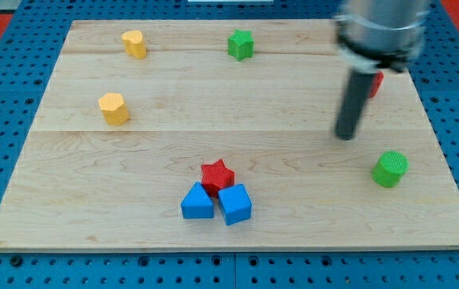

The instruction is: Move red circle closer to red star

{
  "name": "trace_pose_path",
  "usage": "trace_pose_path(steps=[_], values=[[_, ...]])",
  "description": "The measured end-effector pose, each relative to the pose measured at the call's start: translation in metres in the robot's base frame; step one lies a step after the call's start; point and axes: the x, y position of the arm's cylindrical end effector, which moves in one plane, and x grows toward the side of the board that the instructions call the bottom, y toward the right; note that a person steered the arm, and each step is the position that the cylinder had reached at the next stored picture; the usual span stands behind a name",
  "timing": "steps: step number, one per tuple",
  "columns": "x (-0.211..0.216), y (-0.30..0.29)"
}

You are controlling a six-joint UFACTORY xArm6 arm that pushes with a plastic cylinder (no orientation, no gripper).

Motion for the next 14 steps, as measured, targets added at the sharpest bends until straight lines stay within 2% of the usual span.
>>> trace_pose_path(steps=[1, 2, 3, 6, 9, 12, 14], values=[[-0.019, 0.102], [-0.045, 0.115], [-0.089, 0.098], [-0.092, -0.083], [-0.024, -0.207], [-0.031, -0.244], [-0.008, -0.253]])
